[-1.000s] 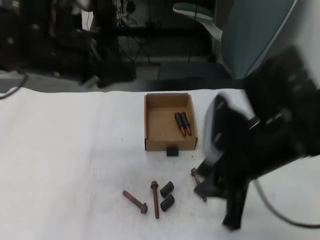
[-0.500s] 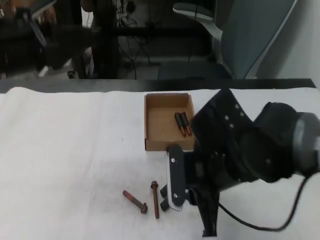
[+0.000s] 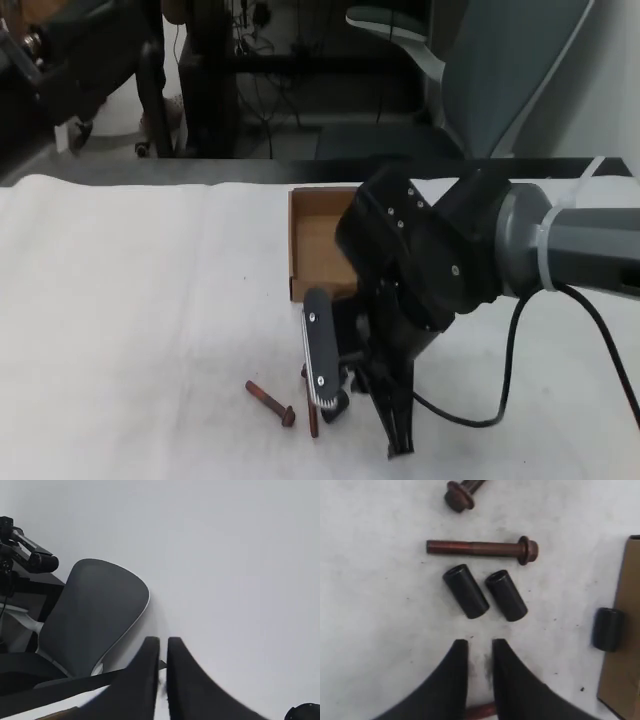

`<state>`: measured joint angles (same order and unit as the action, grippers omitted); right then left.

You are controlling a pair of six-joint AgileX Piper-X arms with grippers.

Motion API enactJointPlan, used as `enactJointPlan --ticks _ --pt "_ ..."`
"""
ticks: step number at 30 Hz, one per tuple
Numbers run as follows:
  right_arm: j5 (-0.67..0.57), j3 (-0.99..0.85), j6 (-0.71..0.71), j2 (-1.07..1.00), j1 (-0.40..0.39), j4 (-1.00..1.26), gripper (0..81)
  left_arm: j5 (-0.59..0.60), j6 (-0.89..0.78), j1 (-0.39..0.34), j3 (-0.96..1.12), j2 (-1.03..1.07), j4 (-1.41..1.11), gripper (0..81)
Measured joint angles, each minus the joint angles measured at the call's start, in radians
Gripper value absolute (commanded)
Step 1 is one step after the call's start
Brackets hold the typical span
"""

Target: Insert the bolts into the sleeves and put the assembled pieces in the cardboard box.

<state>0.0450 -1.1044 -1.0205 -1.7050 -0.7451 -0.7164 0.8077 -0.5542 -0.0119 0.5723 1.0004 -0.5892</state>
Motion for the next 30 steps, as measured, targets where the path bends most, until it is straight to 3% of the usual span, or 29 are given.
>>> enactJointPlan --ticks 5,15,24,30 --pt "-0.023 0.0 -0.011 0.001 -0.026 -0.037 33.5 0.0 -0.038 0.0 0.0 0.0 0.006 5.9" --pt "-0.003 -0.007 -0.014 -0.078 -0.091 0.028 34.2 0.065 -0.127 0.0 0.0 0.0 -0.027 5.9" --pt "0.088 -0.007 -0.052 -0.118 -0.08 0.034 34.6 0.115 -0.171 0.0 0.0 -0.008 -0.077 5.9" --pt "0.09 -0.017 -0.053 -0.118 -0.081 0.033 48.0 0.115 -0.171 0.0 0.0 -0.01 -0.081 5.9"
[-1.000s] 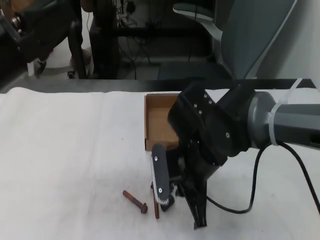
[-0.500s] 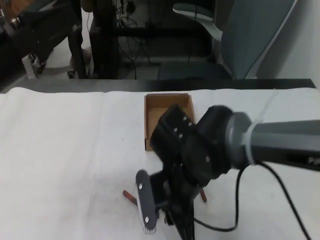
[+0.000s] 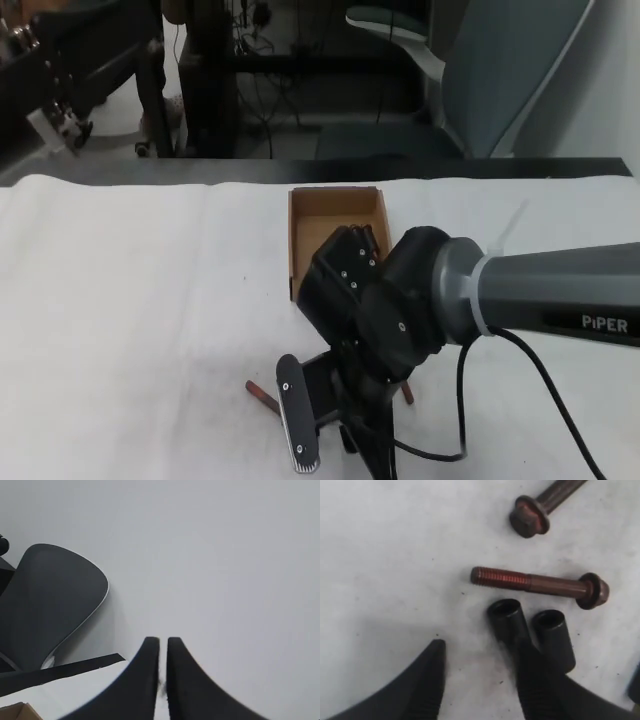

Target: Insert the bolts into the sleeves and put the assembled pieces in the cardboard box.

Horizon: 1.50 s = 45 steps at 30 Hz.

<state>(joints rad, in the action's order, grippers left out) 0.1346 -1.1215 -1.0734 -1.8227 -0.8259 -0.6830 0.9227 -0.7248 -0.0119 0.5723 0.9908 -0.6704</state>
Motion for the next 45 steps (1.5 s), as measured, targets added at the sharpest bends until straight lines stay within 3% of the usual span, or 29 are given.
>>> enactJointPlan --ticks 19,21,24,29,31,32,36,45 --pt "-0.005 -0.012 -0.025 -0.011 0.002 0.045 47.3 0.0 0.0 0.0 0.0 0.0 -0.001 5.9" --pt "-0.005 -0.012 -0.025 -0.025 0.005 0.045 41.9 0.0 0.0 0.0 0.0 0.0 -0.001 5.9" --pt "-0.005 -0.012 -0.025 -0.039 0.008 0.038 25.8 0.0 0.0 0.0 0.0 0.0 -0.001 5.9" --pt "-0.005 -0.014 -0.025 -0.044 0.008 0.03 23.1 0.0 0.0 0.0 0.0 0.0 -0.001 5.9" --pt "-0.005 -0.015 -0.025 -0.045 0.008 0.027 15.7 0.0 0.0 0.0 0.0 0.0 -0.001 5.9" --pt "-0.005 -0.016 -0.025 -0.047 0.008 0.021 1.8 0.0 0.0 0.0 0.0 0.0 -0.001 5.9" --pt "0.012 -0.026 0.182 -0.042 0.011 -0.005 0.4 0.035 0.074 0.0 0.0 0.0 0.049 5.9" --pt "-0.175 0.017 0.569 0.259 0.123 0.045 0.4 0.047 0.494 -0.01 0.0 0.005 0.564 5.9"
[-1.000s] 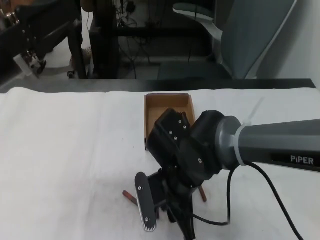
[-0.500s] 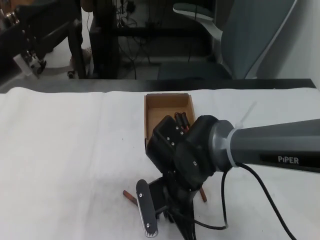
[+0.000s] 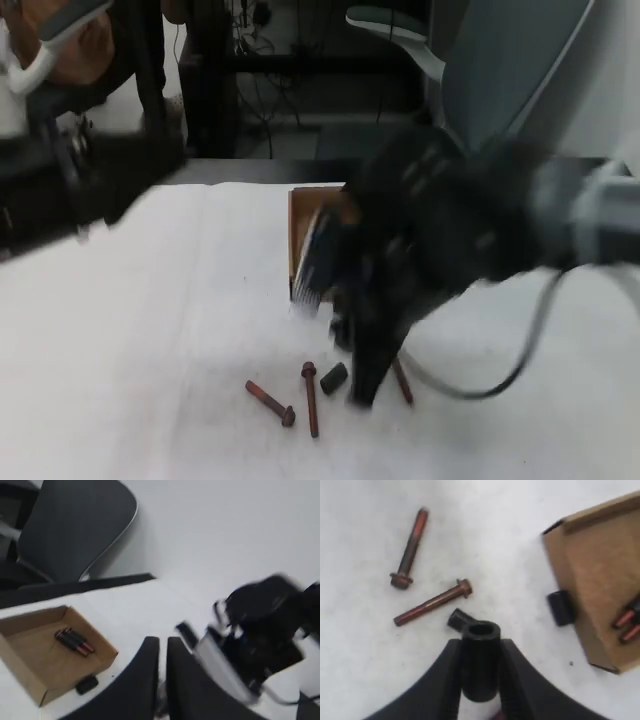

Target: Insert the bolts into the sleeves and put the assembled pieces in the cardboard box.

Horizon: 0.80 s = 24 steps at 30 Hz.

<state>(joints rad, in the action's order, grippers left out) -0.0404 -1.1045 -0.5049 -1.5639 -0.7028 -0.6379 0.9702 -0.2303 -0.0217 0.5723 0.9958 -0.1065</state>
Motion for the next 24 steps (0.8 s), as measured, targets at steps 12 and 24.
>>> enactJointPlan --ticks 12,24 --pt "-0.19 0.226 0.424 0.521 0.12 0.085 0.4 -0.304 0.539 -0.283 0.218 0.254 0.531 54.3" --pt "-0.023 0.285 0.59 0.847 0.135 0.0 0.4 -0.66 1.161 -0.4 0.48 0.618 0.966 51.2"
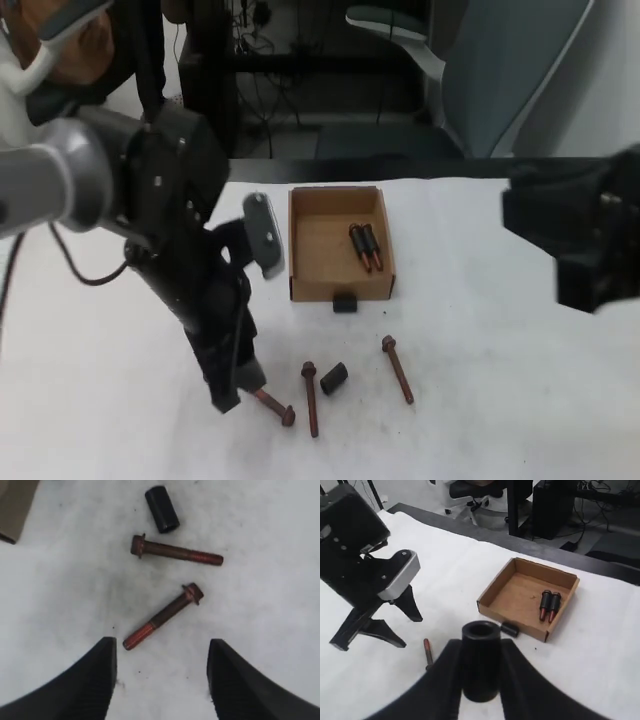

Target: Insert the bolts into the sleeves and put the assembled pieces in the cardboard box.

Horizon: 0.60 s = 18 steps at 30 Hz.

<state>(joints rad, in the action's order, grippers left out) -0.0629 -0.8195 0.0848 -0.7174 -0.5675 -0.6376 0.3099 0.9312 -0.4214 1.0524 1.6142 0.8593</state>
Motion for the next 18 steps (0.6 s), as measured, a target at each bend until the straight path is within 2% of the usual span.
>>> enactJointPlan --ticks 7,13,18 --pt "-0.011 0.073 0.021 0.081 0.058 -0.022 0.4 -0.159 0.2 -0.067 0.071 0.105 0.031 51.1" --pt "-0.075 0.088 0.057 0.085 0.07 -0.029 0.4 -0.271 0.282 -0.157 0.081 0.176 0.036 41.9" --pt "-0.094 0.088 0.058 0.099 0.07 -0.042 0.4 -0.321 0.336 -0.185 0.081 0.214 0.036 41.7"
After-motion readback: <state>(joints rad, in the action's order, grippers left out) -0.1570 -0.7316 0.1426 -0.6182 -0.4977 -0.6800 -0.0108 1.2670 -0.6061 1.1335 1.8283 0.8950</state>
